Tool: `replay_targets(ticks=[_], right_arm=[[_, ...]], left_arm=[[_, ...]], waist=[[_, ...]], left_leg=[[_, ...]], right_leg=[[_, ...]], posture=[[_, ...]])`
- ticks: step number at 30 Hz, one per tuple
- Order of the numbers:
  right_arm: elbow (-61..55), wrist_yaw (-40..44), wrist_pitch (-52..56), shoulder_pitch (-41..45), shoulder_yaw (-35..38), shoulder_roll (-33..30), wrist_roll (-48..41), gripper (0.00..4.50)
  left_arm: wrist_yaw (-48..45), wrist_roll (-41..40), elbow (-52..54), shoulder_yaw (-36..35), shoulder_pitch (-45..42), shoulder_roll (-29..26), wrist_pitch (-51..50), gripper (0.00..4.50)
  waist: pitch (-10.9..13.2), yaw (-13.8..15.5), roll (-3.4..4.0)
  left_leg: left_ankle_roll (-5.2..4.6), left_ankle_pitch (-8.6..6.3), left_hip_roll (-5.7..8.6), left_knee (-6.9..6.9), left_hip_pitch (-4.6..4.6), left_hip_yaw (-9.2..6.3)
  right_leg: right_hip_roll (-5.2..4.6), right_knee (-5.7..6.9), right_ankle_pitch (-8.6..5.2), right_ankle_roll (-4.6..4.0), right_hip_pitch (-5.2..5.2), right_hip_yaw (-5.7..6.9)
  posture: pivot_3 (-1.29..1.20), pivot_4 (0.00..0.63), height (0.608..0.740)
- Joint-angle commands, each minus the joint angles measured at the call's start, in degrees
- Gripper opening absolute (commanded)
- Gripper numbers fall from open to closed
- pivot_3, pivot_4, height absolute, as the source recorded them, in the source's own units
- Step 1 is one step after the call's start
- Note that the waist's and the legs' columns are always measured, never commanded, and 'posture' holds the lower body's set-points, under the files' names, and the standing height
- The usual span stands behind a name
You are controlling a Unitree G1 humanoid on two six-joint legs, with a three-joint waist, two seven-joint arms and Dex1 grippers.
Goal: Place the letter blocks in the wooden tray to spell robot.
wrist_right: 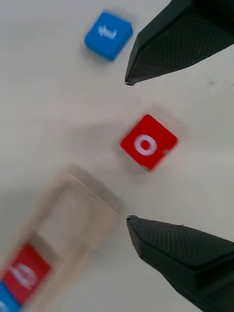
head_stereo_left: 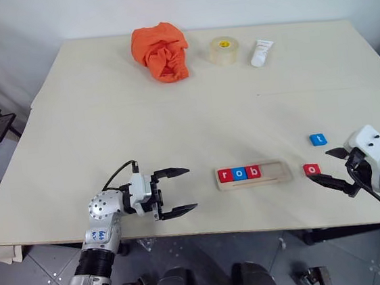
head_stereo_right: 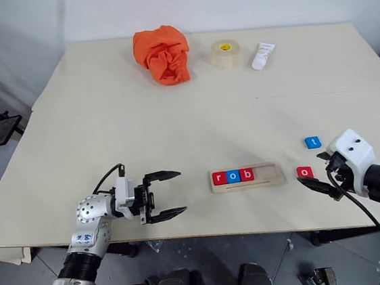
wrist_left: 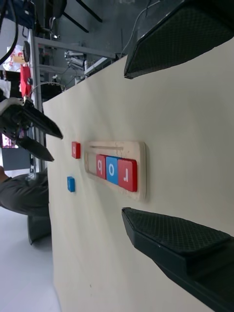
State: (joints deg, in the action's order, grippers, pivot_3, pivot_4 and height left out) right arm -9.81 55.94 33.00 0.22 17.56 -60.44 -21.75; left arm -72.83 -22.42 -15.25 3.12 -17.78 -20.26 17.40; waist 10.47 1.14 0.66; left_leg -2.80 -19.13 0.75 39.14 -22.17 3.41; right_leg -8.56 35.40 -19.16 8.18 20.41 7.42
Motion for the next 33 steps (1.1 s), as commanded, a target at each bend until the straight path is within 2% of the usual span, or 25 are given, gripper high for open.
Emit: replay_targets(ticks=[1, 9, 14, 23, 28, 33], right_arm=[[6.7, 7.27, -8.28, 4.1, -5.16, -3.23, 3.58, 4.48], [26.31, 18.98, -23.33, 22.21, -19.12, -2.95, 12.65, 4.48], [36.54, 24.05, -32.64, 28.26, -25.4, -2.72, 18.74, 4.48], [39.84, 26.45, -34.69, 31.77, -25.64, -1.3, 19.24, 1.49], [34.59, 25.86, -30.52, 32.14, -24.07, -1.07, 17.59, 1.44], [24.87, 27.6, -19.66, 33.17, -23.59, -0.72, 13.57, 1.44]], left_arm=[[0.48, -0.9, 3.14, -0.05, 1.37, -0.24, -0.45, 4.5], [2.23, -0.87, 6.98, -0.55, 4.72, -1.22, -1.43, 4.5], [3.82, -0.85, 9.51, -0.74, 6.79, -1.69, -2.05, 4.5], [5.12, -0.78, 11.12, -0.54, 8.07, -1.99, -2.15, 4.5], [5.17, -0.63, 9.98, -0.38, 6.86, -1.7, -1.87, 4.5], [4.58, -0.53, 8.23, -0.17, 5.28, -1.39, -1.41, 4.5]], waist=[[0.0, 0.0, 0.0], [0.01, -0.01, 0.0], [0.01, 0.3, 0.0], [0.0, 0.11, 0.0], [0.01, 0.1, 0.0], [0.01, 0.13, 0.01]], left_leg=[[0.0, 0.0, -0.01, 0.0, 0.0, -0.01], [0.0, 0.0, -0.01, 0.03, -0.02, 0.02], [0.0, 0.0, 0.0, 0.04, -0.08, -0.08], [0.0, 0.0, -0.02, 0.06, -0.08, -0.08], [0.01, 0.0, -0.03, 0.06, -0.08, -0.07], [0.01, 0.0, -0.04, 0.06, -0.08, -0.08]], right_leg=[[0.0, 0.0, 0.0, 0.0, 0.0, 0.01], [-0.01, -0.12, 0.0, 0.0, -0.02, 0.02], [-0.02, -0.16, 0.0, 0.0, -0.04, 0.1], [0.0, -0.27, 0.01, 0.01, -0.11, 0.16], [0.0, -0.28, 0.01, 0.01, -0.11, 0.16], [0.0, -0.26, 0.01, 0.01, -0.1, 0.15]], posture=[[0.0, 0.15, 0.74], [0.0, 0.15, 0.74], [0.0, 0.15, 0.74], [0.0, 0.15, 0.74], [0.0, 0.15, 0.74], [0.0, 0.15, 0.74]])
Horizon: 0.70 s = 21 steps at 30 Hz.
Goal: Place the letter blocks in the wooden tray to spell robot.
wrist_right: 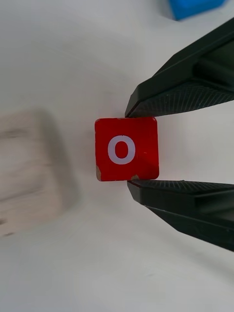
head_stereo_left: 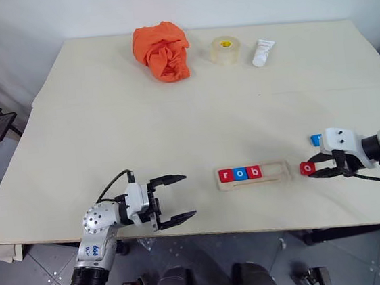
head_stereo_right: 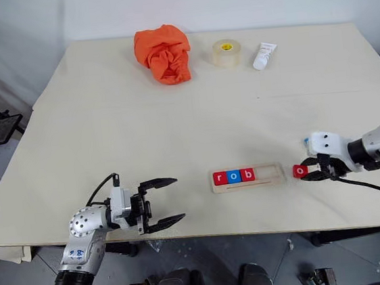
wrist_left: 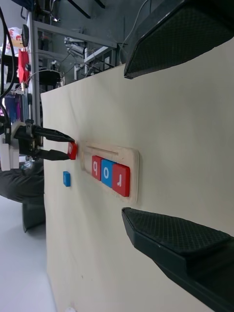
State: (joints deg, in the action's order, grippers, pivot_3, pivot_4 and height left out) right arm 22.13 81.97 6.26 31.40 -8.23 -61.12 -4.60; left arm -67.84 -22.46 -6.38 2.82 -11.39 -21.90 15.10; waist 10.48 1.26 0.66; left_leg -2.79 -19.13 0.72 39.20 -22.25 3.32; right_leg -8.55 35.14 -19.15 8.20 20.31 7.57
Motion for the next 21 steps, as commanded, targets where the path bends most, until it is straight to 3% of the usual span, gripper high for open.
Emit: replay_targets(ticks=[1, 6, 21], right_arm=[[-8.84, 1.73, 9.51, 2.76, 1.75, 0.17, -4.0, 1.44], [-13.08, 0.81, 16.68, 7.6, -3.16, 3.2, -1.34, 1.44], [-11.02, 3.35, 13.43, 11.4, -8.84, 6.92, 2.15, 1.44]], left_arm=[[-0.55, -0.47, -1.09, 0.17, -1.46, 0.36, 1.03, 4.5], [-1.1, -0.29, -3.13, 0.26, -2.96, 1.06, 1.88, 4.5], [-0.23, -0.36, -2.76, -0.29, -2.07, 0.66, 3.27, 4.5]], waist=[[0.0, 0.03, 0.0], [0.0, -0.02, 0.0], [0.0, -0.11, 0.0]], left_leg=[[0.0, 0.0, 0.0, 0.0, 0.0, 0.0], [0.01, 0.0, 0.0, 0.0, 0.0, -0.04], [0.0, 0.0, 0.05, 0.0, -0.09, -0.11]], right_leg=[[0.0, 0.0, 0.0, 0.0, 0.01, 0.0], [0.0, 0.0, 0.0, 0.0, 0.02, 0.0], [-0.01, 0.03, 0.01, 0.02, 0.07, 0.04]], posture=[[0.0, 0.15, 0.74], [0.0, 0.15, 0.74], [0.0, 0.15, 0.74]])
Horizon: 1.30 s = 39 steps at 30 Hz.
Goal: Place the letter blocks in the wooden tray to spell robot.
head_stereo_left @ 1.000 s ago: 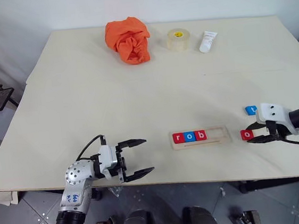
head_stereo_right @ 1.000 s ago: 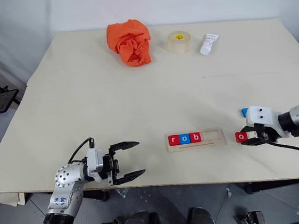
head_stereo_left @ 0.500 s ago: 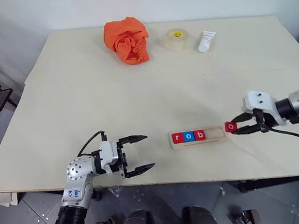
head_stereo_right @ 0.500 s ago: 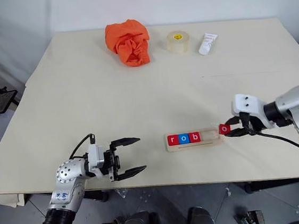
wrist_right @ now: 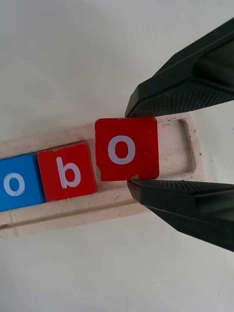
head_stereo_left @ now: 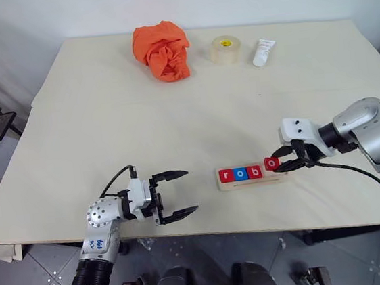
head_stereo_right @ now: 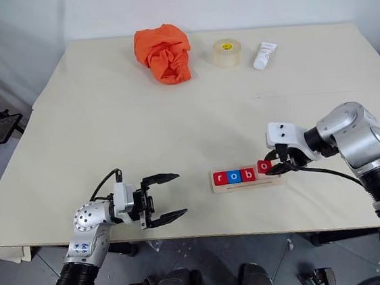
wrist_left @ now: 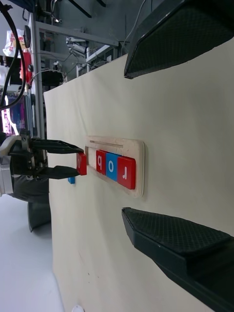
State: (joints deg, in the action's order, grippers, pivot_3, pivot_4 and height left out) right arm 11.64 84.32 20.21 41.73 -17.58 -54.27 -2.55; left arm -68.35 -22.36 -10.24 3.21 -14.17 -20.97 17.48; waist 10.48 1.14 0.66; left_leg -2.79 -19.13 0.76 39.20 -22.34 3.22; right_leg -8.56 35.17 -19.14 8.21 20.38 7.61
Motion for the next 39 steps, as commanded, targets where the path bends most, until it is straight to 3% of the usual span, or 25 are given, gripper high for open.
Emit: replay_targets(ticks=[1, 8, 17, 18, 31, 34, 39], right_arm=[[-0.8, 1.22, -0.5, 1.01, 0.42, 0.23, 0.05, 1.44], [-0.59, 1.79, -1.15, 0.62, -0.29, 1.22, 1.06, 1.44], [-0.93, 1.66, -2.23, 1.2, 0.04, 0.67, 2.2, 4.4], [-0.9, 1.86, -2.23, 1.47, 0.43, 0.42, 2.06, 4.46], [-3.17, -2.57, 2.48, 1.11, 3.74, 3.55, -1.37, 4.46], [-2.96, -2.94, 2.32, 1.03, 3.84, 3.91, -1.73, 3.84], [-4.28, -2.71, 4.73, 0.43, 4.05, 4.49, -3.56, 2.21]], left_arm=[[0.35, -0.49, 1.23, -0.71, 0.91, -0.33, 0.96, 4.5], [1.15, -0.28, 1.54, -0.37, 0.95, 0.03, 0.94, 4.5], [1.32, -0.26, 1.07, -0.24, 0.33, 0.14, 1.02, 4.5], [1.28, -0.2, 0.84, -0.19, 0.09, 0.2, 1.06, 4.5], [1.1, 0.07, -0.48, 0.23, -1.43, 1.03, 1.2, 4.5], [1.13, 0.08, -0.35, 0.26, -1.28, 1.0, 1.24, 4.5], [1.33, 0.0, 0.27, 0.09, -0.62, 0.79, 1.12, 4.5]], waist=[[0.0, 0.0, 0.0], [0.0, 0.07, 0.0], [0.0, 0.05, 0.0], [0.0, 0.05, 0.0], [0.0, 0.1, 0.0], [0.0, 0.01, 0.0], [0.0, 0.04, 0.0]], left_leg=[[0.0, 0.0, 0.0, 0.0, 0.0, 0.0], [0.0, 0.0, 0.01, 0.0, 0.0, -0.01], [0.0, 0.0, 0.01, 0.0, 0.0, 0.0], [0.0, 0.0, 0.01, 0.0, 0.0, 0.0], [0.0, 0.0, 0.03, 0.0, 0.0, -0.01], [0.0, 0.0, 0.02, 0.0, 0.0, -0.01], [0.0, 0.0, 0.02, 0.0, 0.0, -0.01]], right_leg=[[0.0, 0.0, 0.0, 0.0, 0.0, 0.0], [-0.01, 0.03, 0.0, 0.0, 0.01, -0.01], [-0.01, 0.04, 0.0, 0.0, 0.01, 0.0], [-0.01, 0.04, 0.0, 0.0, 0.01, 0.0], [-0.02, 0.17, 0.0, 0.0, 0.06, -0.01], [-0.02, 0.17, 0.0, 0.0, 0.07, 0.0], [-0.02, 0.19, 0.0, 0.0, 0.08, -0.01]], posture=[[0.0, 0.15, 0.74], [0.0, 0.15, 0.74], [0.0, 0.15, 0.74], [0.0, 0.15, 0.74], [0.0, 0.15, 0.74], [0.0, 0.15, 0.74], [0.0, 0.15, 0.74]])
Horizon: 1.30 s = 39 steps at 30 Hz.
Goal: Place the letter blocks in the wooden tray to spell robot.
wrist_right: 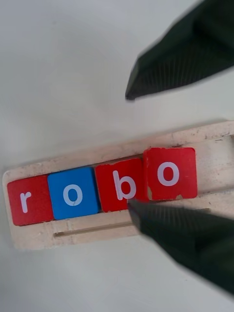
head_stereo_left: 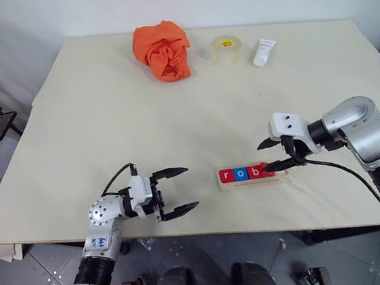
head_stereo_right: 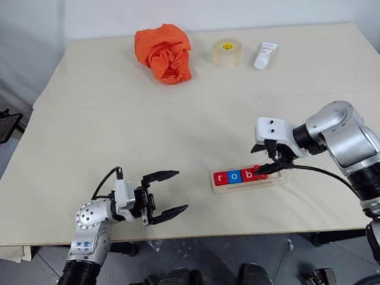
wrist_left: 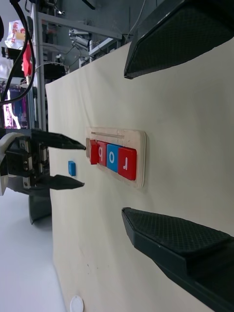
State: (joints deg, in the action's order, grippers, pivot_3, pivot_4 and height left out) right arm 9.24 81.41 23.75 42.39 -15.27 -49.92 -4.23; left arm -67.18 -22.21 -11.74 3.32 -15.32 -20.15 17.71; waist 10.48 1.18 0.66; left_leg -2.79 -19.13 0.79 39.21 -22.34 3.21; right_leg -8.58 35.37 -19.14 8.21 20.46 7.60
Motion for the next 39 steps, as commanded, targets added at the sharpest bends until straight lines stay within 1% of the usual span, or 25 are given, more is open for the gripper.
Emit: replay_targets(ticks=[1, 5, 6, 11, 17, 22, 25, 30, 32, 33, 34, 35, 36, 37, 39], right_arm=[[-2.02, 0.23, 1.28, -0.36, 1.7, 0.13, -2.01, 1.83], [-1.17, -0.28, 0.34, -0.94, 1.08, 0.27, -1.45, 0.51], [-1.11, -0.42, 0.18, -1.22, 0.94, 0.36, -1.36, 0.09], [-1.57, -0.08, -0.67, -2.82, 0.56, -0.21, -1.13, 0.09], [-2.96, -0.67, 0.95, -2.14, 2.2, -0.3, -2.33, 0.09], [-4.59, -1.06, 2.45, -3.13, 3.95, -2.98, -2.63, 0.09], [-3.16, -3.41, 1.23, -4.51, 4.49, -4.51, -0.73, 0.09], [-2.71, -6.46, 1.76, -8.38, 8.55, -7.08, -1.78, 0.09], [-2.91, -9.12, 2.29, -10.98, 12.46, -7.44, -3.22, 0.09], [-3.51, -10.78, 3.14, -13.32, 16.03, -7.42, -4.65, 0.09], [-4.11, -11.95, 3.82, -15.06, 18.59, -7.38, -5.66, 0.47], [-4.82, -13.16, 5.27, -17.53, 22.1, -7.37, -7.02, 0.69], [-5.45, -14.08, 6.31, -19.31, 24.49, -7.39, -8.03, 1.07], [-5.75, -15.37, 6.65, -21.46, 27.24, -7.26, -8.65, 1.27], [-7.29, -17.13, 7.39, -26.44, 32.93, -6.81, -10.42, 2.04]], left_arm=[[0.16, -0.14, 1.84, -0.05, 0.67, -0.09, 0.9, 4.5], [0.34, -0.13, 2.16, -0.04, 0.93, -0.06, 0.88, 4.5], [0.36, -0.12, 2.24, -0.03, 1.0, -0.06, 0.9, 4.5], [0.52, -0.09, 2.49, -0.06, 1.29, -0.1, 0.9, 4.5], [0.66, -0.07, 2.33, -0.12, 1.25, -0.11, 1.02, 4.5], [0.82, 0.1, 1.61, 0.07, 0.82, 0.31, 1.3, 4.5], [0.9, 0.12, 1.39, 0.18, 0.74, 0.4, 1.45, 4.5], [0.91, 0.05, 1.42, 0.2, 0.87, 0.39, 1.55, 4.5], [0.89, 0.06, 1.33, 0.16, 0.89, 0.34, 1.62, 4.5], [0.88, 0.03, 1.29, 0.11, 0.9, 0.3, 1.63, 4.5], [0.85, 0.0, 1.25, 0.06, 0.92, 0.26, 1.65, 4.5], [0.79, -0.06, 1.22, 0.04, 0.94, 0.2, 1.61, 4.5], [0.74, -0.1, 1.19, 0.03, 0.95, 0.16, 1.58, 4.5], [0.6, -0.1, 1.06, 0.1, 0.85, 0.13, 1.58, 4.5], [0.34, -0.13, 0.5, 0.12, 0.43, 0.12, 1.6, 4.5]], waist=[[0.0, -0.01, 0.0], [0.0, -0.01, 0.0], [0.0, -0.01, 0.0], [0.0, 0.02, 0.0], [0.0, -0.03, 0.0], [0.0, 0.18, 0.0], [0.0, 0.19, 0.0], [0.0, 0.1, 0.0], [0.0, 0.15, 0.0], [0.0, 0.21, 0.0], [0.0, 0.23, -0.01], [0.0, 0.36, -0.01], [0.0, 0.37, -0.01], [0.01, 0.44, -0.01], [0.0, 0.43, -0.01]], left_leg=[[0.0, 0.0, 0.0, 0.0, 0.0, 0.0], [0.0, 0.0, 0.0, 0.0, 0.0, 0.0], [0.0, 0.0, 0.0, 0.0, 0.0, 0.0], [0.0, 0.0, 0.01, 0.0, 0.0, 0.0], [0.0, 0.0, 0.0, 0.0, 0.01, 0.01], [0.0, 0.0, 0.0, 0.0, 0.0, -0.01], [0.0, 0.0, 0.03, 0.01, 0.0, -0.03], [0.0, 0.0, 0.02, 0.0, 0.0, 0.0], [0.0, 0.0, 0.02, 0.0, 0.0, 0.01], [0.0, 0.0, 0.02, 0.0, 0.0, 0.0], [0.0, 0.0, 0.02, 0.0, 0.0, 0.0], [0.0, 0.0, 0.02, 0.01, 0.01, -0.02], [0.0, 0.0, 0.02, 0.0, -0.01, -0.03], [0.0, 0.0, 0.02, 0.0, 0.0, -0.05], [0.0, 0.0, 0.03, 0.0, 0.0, -0.03]], right_leg=[[0.0, 0.0, 0.0, 0.0, 0.0, 0.0], [0.0, 0.01, 0.0, 0.0, 0.0, 0.0], [0.0, 0.01, 0.0, 0.0, 0.0, 0.0], [0.0, 0.01, 0.0, 0.0, 0.0, 0.0], [0.0, 0.02, 0.0, 0.0, 0.0, 0.0], [0.0, 0.02, 0.0, 0.0, 0.01, -0.01], [-0.02, 0.01, 0.0, 0.0, 0.0, -0.02], [-0.01, 0.01, 0.0, 0.0, 0.0, -0.01], [-0.01, 0.01, 0.0, 0.0, 0.0, -0.01], [-0.01, 0.04, 0.0, 0.0, 0.0, -0.01], [-0.02, 0.02, 0.0, 0.0, 0.0, -0.01], [-0.02, 0.05, 0.0, 0.0, -0.01, -0.01], [-0.02, 0.03, 0.0, 0.0, -0.02, 0.0], [-0.02, 0.05, 0.0, 0.0, -0.03, 0.01], [-0.02, 0.04, 0.0, 0.0, -0.04, -0.01]], posture=[[0.0, 0.15, 0.74], [0.0, 0.15, 0.74], [0.0, 0.15, 0.74], [0.0, 0.15, 0.74], [0.0, 0.15, 0.74], [0.0, 0.15, 0.74], [0.0, 0.15, 0.74], [0.0, 0.15, 0.74], [0.0, 0.15, 0.74], [0.0, 0.15, 0.74], [0.0, 0.15, 0.74], [0.0, 0.15, 0.74], [0.0, 0.15, 0.74], [0.0, 0.15, 0.74], [0.0, 0.15, 0.74]])
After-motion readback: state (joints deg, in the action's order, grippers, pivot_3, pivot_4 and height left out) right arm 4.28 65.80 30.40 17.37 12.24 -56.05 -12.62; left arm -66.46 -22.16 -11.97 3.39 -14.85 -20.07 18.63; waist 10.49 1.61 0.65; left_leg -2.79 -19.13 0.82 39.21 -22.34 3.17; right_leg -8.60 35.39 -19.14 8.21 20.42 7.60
